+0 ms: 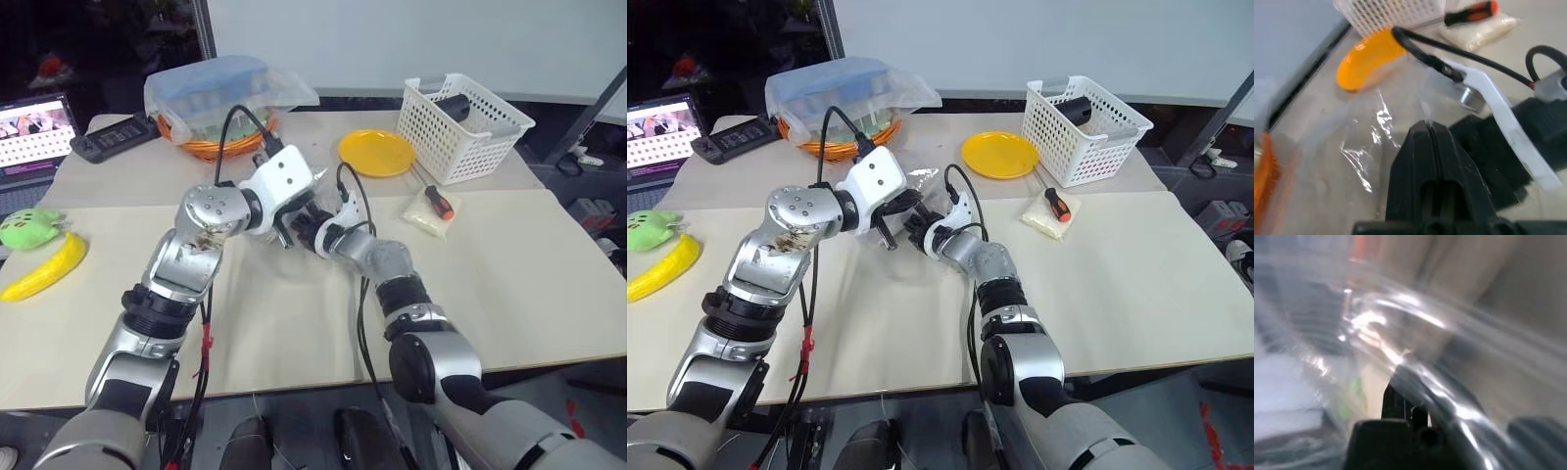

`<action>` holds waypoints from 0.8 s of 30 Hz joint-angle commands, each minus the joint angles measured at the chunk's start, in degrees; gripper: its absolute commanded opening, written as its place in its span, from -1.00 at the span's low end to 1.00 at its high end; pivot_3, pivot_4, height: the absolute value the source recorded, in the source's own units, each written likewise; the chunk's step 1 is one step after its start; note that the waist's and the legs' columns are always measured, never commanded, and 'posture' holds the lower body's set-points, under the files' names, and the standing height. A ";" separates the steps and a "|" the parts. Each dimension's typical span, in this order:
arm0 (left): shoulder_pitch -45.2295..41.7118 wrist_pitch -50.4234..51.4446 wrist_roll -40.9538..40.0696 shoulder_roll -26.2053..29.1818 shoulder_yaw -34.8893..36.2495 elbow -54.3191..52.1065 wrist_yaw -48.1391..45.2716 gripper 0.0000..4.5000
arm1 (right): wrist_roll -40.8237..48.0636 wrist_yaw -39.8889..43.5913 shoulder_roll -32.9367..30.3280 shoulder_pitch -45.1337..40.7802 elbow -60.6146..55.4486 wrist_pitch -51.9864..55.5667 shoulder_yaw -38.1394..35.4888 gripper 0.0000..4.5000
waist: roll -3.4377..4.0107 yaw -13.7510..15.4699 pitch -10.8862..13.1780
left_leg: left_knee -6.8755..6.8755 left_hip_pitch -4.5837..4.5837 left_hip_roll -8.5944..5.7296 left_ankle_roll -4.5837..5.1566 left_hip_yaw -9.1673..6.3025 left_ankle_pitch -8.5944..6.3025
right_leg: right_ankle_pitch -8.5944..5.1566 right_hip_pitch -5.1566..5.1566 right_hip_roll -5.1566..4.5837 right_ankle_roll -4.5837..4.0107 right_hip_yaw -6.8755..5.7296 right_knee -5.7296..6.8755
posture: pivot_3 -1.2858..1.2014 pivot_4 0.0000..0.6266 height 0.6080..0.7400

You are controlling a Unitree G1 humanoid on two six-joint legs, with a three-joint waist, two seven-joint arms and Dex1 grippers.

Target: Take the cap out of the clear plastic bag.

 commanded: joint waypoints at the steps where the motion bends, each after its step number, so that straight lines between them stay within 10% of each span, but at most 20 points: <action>1: 1.70 -1.17 0.70 -0.33 -1.78 0.04 0.44 -1.00 | 5.74 -4.63 4.17 8.40 -17.29 10.70 0.39 -0.99 | 0.01 0.37 -0.01 | -0.02 0.01 -0.02 0.00 -0.04 0.00 | 0.01 0.06 -0.01 -0.04 -0.01 -0.02 | 0.03 -0.52 1.00; 15: 5.86 -4.00 2.54 -2.53 -4.62 1.12 2.36 -1.00 | 51.97 -36.90 -13.41 33.05 -55.63 22.52 3.80 -0.99 | 0.00 0.39 0.00 | -0.03 -0.04 -0.06 0.02 -0.05 0.00 | -0.10 0.04 -0.05 0.13 0.04 -0.08 | 0.03 -0.52 1.00; 24: 6.74 -4.89 2.61 -2.62 -4.74 1.65 2.43 -1.00 | 58.34 -13.27 -48.87 45.53 -64.67 27.90 0.78 -0.99 | 0.05 1.17 0.02 | -0.04 -0.04 -0.10 0.04 -0.02 -0.01 | -0.10 0.19 -0.03 0.16 0.14 -0.39 | 0.03 -0.52 1.00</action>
